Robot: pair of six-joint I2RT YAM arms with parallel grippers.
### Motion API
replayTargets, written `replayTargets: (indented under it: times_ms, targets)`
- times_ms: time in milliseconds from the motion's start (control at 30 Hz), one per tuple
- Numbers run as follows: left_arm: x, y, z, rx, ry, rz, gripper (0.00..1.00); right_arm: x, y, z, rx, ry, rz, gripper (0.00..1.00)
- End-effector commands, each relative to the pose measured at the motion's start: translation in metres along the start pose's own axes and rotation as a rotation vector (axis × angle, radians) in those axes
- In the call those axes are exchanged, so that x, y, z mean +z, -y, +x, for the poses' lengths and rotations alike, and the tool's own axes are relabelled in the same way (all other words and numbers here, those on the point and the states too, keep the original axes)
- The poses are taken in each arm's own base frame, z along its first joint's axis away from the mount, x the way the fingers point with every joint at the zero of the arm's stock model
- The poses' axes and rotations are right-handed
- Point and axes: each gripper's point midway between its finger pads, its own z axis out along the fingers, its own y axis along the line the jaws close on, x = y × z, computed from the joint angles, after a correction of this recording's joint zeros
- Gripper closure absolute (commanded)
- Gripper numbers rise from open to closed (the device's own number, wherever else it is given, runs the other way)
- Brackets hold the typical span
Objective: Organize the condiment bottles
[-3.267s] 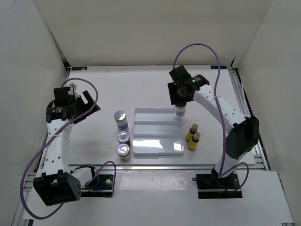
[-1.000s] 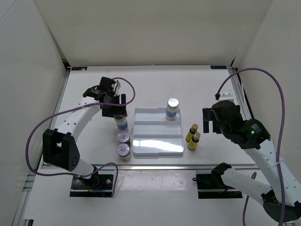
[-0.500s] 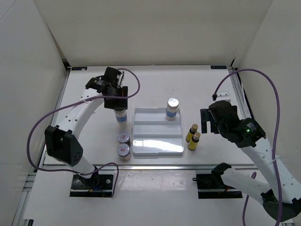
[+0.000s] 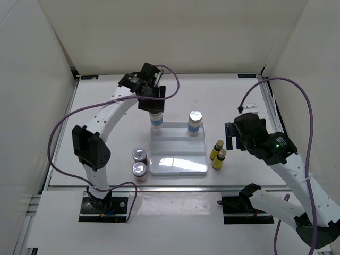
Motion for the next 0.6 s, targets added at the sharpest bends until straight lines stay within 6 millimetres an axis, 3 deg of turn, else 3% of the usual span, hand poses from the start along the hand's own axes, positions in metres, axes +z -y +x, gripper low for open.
replayTargets:
  times_ms: [0, 33, 133, 333, 433, 567]
  targets:
    - [-0.006, 0.027, -0.011, 0.004, 0.034, 0.05, 0.77, 0.003, -0.003, -0.005, 0.019, 0.017, -0.006, 0.0]
    - [0.004, 0.031, -0.008, 0.017, 0.022, 0.041, 0.77, 0.003, -0.003, -0.005, 0.01, 0.017, -0.006, 0.0]
    - [0.01, 0.04, -0.006, 0.025, 0.009, 0.048, 0.77, 0.003, -0.003, -0.005, 0.01, 0.017, -0.006, 0.0]
    - [0.028, 0.036, 0.002, 0.028, -0.013, -0.004, 0.75, 0.003, -0.003, -0.005, 0.01, 0.017, -0.006, 0.0]
    - [0.039, 0.033, 0.007, 0.031, -0.037, -0.025, 0.69, 0.006, -0.006, -0.004, 0.006, 0.007, -0.013, 0.0]
    - [0.044, 0.031, 0.006, 0.031, -0.034, -0.037, 0.46, 0.008, -0.007, -0.003, 0.002, -0.001, -0.01, 0.0]
